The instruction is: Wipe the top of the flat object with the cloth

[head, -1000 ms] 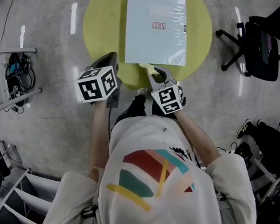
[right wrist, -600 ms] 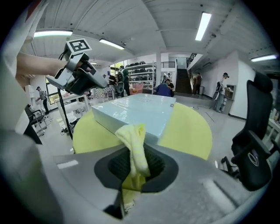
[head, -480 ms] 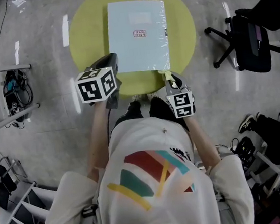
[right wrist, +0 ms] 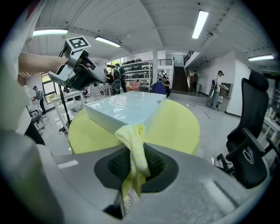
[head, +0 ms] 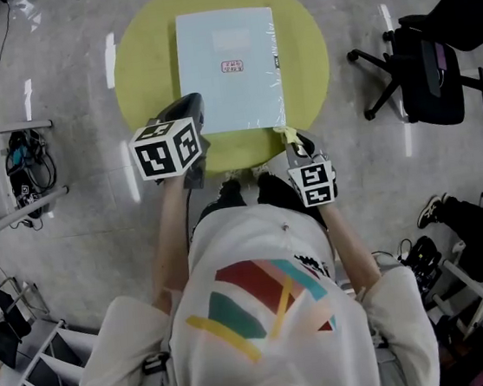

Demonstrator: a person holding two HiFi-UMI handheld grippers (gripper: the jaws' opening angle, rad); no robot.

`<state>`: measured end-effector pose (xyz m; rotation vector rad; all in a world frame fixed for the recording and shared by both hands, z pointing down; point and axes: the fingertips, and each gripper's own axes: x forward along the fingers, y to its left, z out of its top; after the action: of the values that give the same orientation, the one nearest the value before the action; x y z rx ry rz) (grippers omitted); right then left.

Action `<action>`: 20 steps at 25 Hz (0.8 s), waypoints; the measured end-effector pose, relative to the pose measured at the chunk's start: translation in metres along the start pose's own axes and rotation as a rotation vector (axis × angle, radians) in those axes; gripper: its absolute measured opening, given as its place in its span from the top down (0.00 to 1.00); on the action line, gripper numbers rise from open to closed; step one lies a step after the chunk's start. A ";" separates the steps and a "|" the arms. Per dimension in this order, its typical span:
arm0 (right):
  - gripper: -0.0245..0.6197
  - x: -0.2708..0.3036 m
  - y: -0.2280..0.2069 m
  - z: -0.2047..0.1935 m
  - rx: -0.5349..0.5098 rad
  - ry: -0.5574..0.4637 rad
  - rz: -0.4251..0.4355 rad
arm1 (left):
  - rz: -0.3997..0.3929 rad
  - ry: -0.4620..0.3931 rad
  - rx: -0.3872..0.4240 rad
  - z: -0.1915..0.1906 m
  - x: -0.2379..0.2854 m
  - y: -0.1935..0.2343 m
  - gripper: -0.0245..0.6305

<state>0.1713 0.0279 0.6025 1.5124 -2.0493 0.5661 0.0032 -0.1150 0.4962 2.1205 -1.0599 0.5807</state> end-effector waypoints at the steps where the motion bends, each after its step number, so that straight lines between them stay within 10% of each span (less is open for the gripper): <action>1: 0.92 -0.001 0.002 0.002 0.003 0.000 0.008 | -0.001 0.001 -0.001 0.000 0.001 -0.001 0.94; 12: 0.92 -0.009 -0.007 -0.017 0.028 0.069 -0.028 | -0.047 0.013 0.005 -0.003 0.010 -0.020 0.94; 20: 0.92 -0.017 -0.075 0.006 0.094 0.082 -0.234 | -0.062 -0.059 0.028 0.022 0.001 -0.035 0.94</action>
<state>0.2460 0.0154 0.5888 1.7252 -1.7749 0.6266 0.0347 -0.1167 0.4692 2.1985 -1.0195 0.5086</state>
